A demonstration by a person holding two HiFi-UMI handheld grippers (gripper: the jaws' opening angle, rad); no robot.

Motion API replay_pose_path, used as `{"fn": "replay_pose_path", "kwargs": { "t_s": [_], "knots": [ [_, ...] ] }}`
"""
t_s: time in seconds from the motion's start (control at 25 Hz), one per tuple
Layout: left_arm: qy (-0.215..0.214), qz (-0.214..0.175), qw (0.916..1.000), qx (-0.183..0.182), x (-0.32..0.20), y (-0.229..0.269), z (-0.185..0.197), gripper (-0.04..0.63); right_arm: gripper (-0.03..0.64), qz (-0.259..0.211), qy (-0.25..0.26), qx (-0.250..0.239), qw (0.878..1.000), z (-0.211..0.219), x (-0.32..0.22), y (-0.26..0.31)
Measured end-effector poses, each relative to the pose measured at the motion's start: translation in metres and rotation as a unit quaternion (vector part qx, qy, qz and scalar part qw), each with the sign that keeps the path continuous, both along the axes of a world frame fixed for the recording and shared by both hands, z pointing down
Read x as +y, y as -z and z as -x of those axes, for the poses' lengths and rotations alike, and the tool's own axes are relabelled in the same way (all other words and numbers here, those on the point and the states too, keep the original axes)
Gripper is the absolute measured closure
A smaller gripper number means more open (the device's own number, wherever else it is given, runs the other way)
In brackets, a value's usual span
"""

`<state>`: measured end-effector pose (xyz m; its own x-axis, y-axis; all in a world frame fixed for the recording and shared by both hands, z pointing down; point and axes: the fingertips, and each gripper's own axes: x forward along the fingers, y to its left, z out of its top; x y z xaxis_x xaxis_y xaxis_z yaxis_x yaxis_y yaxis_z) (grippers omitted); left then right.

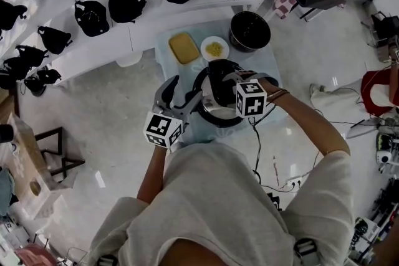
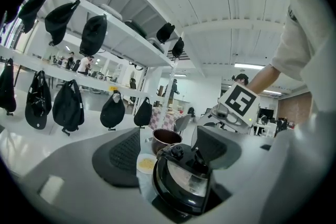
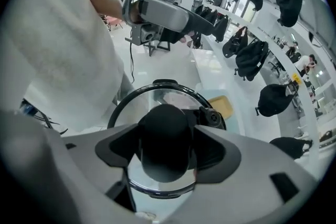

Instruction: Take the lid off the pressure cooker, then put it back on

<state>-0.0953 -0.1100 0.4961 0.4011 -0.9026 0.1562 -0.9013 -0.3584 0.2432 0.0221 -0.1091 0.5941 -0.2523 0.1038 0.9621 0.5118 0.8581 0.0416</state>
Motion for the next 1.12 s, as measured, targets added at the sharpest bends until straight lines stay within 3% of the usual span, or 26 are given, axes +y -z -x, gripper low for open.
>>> {"fn": "replay_pose_path", "kwargs": {
  "t_s": [0.36,1.12],
  "knots": [
    [0.016,0.003,0.9998,0.007,0.001,-0.001,0.013,0.273,0.314,0.044,0.01,0.076,0.996,0.004,0.003,-0.014],
    [0.011,0.003,0.9999,0.007,-0.005,-0.002,0.007,0.273,0.344,0.04,-0.028,0.081,0.996,0.012,0.0,-0.014]
  ]
}}
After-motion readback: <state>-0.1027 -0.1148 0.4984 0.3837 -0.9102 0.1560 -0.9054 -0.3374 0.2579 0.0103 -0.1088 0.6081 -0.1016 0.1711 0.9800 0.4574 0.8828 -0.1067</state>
